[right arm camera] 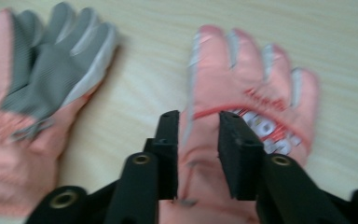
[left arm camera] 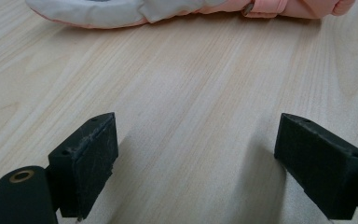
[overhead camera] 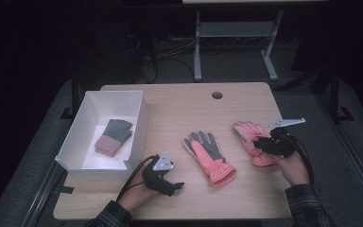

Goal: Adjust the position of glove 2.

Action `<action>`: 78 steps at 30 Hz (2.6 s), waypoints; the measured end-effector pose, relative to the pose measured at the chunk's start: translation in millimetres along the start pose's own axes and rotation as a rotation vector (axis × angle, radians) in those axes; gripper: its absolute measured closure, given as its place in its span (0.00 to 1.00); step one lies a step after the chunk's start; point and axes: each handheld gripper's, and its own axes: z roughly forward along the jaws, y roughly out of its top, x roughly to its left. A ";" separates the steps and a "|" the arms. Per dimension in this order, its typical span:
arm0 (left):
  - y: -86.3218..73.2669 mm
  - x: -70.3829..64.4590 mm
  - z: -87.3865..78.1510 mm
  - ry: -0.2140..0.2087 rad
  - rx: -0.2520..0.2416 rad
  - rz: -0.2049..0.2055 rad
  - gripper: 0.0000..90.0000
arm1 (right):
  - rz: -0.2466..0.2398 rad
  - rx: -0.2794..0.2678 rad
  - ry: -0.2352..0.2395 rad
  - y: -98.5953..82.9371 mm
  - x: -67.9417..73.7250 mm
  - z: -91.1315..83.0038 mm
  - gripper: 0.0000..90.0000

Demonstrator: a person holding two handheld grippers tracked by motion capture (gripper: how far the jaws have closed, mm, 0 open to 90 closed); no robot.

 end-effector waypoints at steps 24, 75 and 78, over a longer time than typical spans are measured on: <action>1.2 0.0 1.0 0.003 0.004 0.006 0.14 | 0.014 0.055 0.026 -7.9 -15.7 30.0 0.93; 2.6 0.3 2.0 0.002 0.007 0.009 0.14 | -0.161 0.050 0.242 66.2 124.0 19.4 0.95; 2.7 0.3 2.0 0.002 0.007 0.009 0.14 | -0.165 0.068 0.236 64.6 124.8 24.9 0.95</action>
